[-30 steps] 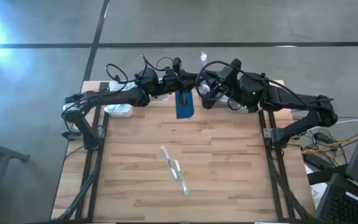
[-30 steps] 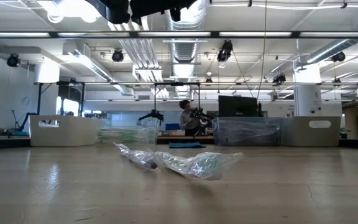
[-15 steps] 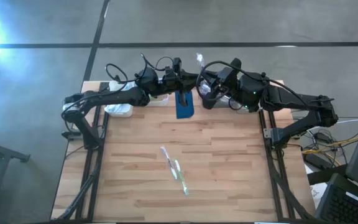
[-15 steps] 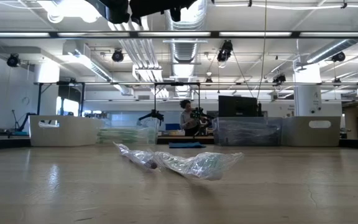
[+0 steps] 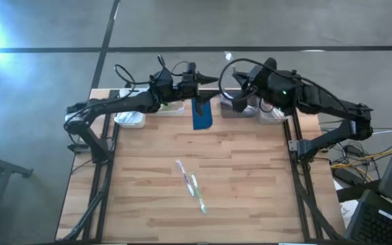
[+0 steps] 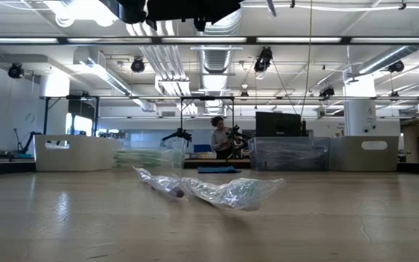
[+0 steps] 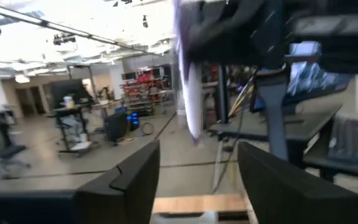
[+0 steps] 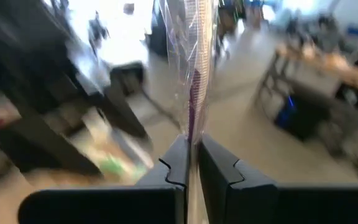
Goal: Pick & Place Toothbrushes
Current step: Put the purple toothbrush into the black bin
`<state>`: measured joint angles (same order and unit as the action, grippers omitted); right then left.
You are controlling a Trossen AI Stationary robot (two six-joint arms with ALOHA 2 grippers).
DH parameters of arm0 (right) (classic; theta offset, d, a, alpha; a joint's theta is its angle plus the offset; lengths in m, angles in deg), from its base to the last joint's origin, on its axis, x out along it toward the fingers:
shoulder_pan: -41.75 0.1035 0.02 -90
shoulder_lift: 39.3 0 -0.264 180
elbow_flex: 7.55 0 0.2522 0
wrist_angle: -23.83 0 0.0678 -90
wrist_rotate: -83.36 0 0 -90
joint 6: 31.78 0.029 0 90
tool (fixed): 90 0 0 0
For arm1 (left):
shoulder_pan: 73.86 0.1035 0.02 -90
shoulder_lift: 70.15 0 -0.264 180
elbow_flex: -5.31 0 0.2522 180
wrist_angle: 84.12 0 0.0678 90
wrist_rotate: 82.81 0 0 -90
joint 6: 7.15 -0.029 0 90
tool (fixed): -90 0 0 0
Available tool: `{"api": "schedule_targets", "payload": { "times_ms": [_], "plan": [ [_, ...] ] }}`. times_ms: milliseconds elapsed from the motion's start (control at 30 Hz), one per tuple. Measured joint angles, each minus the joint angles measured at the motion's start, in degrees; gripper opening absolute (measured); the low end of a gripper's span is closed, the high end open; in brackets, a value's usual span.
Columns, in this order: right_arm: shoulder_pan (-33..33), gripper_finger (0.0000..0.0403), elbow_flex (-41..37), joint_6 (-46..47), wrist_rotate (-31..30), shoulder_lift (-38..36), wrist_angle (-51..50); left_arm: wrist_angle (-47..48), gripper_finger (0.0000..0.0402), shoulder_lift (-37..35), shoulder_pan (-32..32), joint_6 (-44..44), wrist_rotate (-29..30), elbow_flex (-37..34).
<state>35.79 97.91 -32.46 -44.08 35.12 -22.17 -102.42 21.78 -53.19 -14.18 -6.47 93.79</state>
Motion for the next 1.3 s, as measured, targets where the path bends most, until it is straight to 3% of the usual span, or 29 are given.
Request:
{"api": "schedule_targets", "payload": {
  "times_ms": [100,300,600,933,1300],
  "plan": [
    [-4.0,0.0014,1.9,4.3,2.0,0.2,-11.2,3.5,0.0229,-1.7,0.7,-3.6,0.2,0.0],
    [-15.8,0.0013,2.0,8.0,18.7,1.5,-22.4,13.0,0.0232,-6.5,2.8,-5.2,3.3,0.0],
    [-29.9,0.0013,1.3,-0.8,34.9,9.9,-27.7,23.1,0.0232,-15.2,4.5,-5.1,9.3,0.0],
    [-35.6,0.0013,1.3,-8.0,40.4,22.4,-36.9,23.7,0.0232,-20.9,4.4,-2.9,9.8,0.0],
    [-36.0,0.0013,1.5,-12.0,39.4,29.7,-38.5,26.7,0.0232,-21.6,4.4,-0.9,10.8,0.0]
  ]
}}
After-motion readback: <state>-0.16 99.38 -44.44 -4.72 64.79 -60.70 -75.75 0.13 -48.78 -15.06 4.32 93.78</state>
